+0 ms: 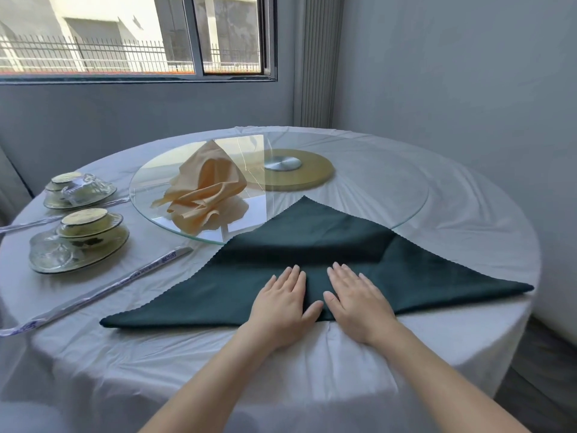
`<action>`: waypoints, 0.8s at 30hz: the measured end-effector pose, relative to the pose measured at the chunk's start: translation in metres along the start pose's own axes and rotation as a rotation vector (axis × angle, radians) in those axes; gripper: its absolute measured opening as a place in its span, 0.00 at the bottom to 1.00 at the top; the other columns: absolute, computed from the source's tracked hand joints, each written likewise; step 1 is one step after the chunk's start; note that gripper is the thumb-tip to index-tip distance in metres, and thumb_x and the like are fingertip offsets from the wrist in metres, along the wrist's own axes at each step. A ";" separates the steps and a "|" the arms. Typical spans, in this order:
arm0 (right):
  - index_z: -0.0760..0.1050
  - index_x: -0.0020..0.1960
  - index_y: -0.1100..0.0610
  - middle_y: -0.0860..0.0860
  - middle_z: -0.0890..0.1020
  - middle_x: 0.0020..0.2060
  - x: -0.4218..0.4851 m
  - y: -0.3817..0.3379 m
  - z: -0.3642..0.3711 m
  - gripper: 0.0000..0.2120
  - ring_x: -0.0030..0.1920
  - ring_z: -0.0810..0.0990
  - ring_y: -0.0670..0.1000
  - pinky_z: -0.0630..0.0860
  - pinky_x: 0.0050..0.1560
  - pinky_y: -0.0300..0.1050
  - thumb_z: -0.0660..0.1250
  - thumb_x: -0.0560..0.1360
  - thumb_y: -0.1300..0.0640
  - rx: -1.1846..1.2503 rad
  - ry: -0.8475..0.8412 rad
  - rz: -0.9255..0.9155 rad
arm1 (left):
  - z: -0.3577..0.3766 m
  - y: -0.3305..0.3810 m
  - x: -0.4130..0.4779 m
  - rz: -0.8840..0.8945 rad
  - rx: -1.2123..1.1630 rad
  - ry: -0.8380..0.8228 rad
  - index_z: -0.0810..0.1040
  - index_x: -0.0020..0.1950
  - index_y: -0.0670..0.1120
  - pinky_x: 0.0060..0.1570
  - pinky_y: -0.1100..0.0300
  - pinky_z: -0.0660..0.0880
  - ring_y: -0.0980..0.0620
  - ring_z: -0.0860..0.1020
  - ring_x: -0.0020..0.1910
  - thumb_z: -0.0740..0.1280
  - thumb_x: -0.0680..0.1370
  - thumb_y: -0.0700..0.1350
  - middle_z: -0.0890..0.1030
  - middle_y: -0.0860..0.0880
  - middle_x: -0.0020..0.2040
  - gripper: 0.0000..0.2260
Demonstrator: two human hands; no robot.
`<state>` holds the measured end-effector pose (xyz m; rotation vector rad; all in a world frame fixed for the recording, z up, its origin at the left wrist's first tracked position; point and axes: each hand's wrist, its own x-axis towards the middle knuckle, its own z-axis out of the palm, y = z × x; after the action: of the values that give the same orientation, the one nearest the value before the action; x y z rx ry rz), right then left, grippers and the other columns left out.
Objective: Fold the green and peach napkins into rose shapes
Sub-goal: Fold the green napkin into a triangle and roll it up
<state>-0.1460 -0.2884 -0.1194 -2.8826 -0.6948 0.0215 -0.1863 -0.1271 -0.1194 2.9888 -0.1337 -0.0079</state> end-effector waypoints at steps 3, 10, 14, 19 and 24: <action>0.45 0.77 0.51 0.46 0.45 0.76 -0.005 0.013 -0.002 0.28 0.75 0.42 0.44 0.42 0.74 0.45 0.45 0.80 0.42 -0.016 -0.005 0.027 | -0.001 0.000 -0.001 -0.007 0.004 -0.011 0.46 0.78 0.45 0.74 0.56 0.42 0.54 0.43 0.76 0.48 0.80 0.62 0.45 0.49 0.78 0.32; 0.42 0.77 0.52 0.46 0.43 0.76 -0.019 0.066 -0.012 0.29 0.75 0.41 0.45 0.42 0.75 0.46 0.41 0.80 0.42 -0.064 -0.023 0.197 | -0.002 0.000 0.000 -0.010 -0.011 -0.031 0.45 0.78 0.46 0.74 0.57 0.41 0.55 0.41 0.76 0.47 0.80 0.61 0.44 0.50 0.78 0.31; 0.42 0.77 0.53 0.47 0.43 0.76 -0.023 0.080 -0.016 0.29 0.75 0.41 0.45 0.42 0.74 0.46 0.42 0.80 0.42 -0.068 -0.028 0.237 | -0.003 0.001 0.000 -0.002 -0.031 -0.024 0.46 0.78 0.47 0.74 0.57 0.41 0.54 0.42 0.76 0.48 0.80 0.60 0.44 0.50 0.78 0.31; 0.42 0.77 0.53 0.47 0.43 0.76 -0.021 0.080 -0.015 0.29 0.75 0.41 0.45 0.42 0.74 0.46 0.42 0.80 0.41 -0.071 -0.016 0.232 | -0.017 0.032 0.014 -0.085 -0.057 0.006 0.69 0.61 0.43 0.63 0.54 0.61 0.44 0.62 0.68 0.50 0.74 0.53 0.64 0.45 0.69 0.21; 0.42 0.77 0.53 0.47 0.43 0.76 -0.020 0.080 -0.014 0.28 0.75 0.41 0.45 0.41 0.75 0.46 0.42 0.80 0.43 -0.066 -0.006 0.242 | -0.009 0.074 0.039 0.166 -0.098 0.060 0.65 0.68 0.42 0.71 0.51 0.52 0.49 0.56 0.74 0.42 0.72 0.53 0.60 0.45 0.75 0.30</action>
<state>-0.1274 -0.3700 -0.1203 -3.0136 -0.3505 0.0395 -0.1539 -0.2016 -0.0996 2.8669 -0.3626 0.0903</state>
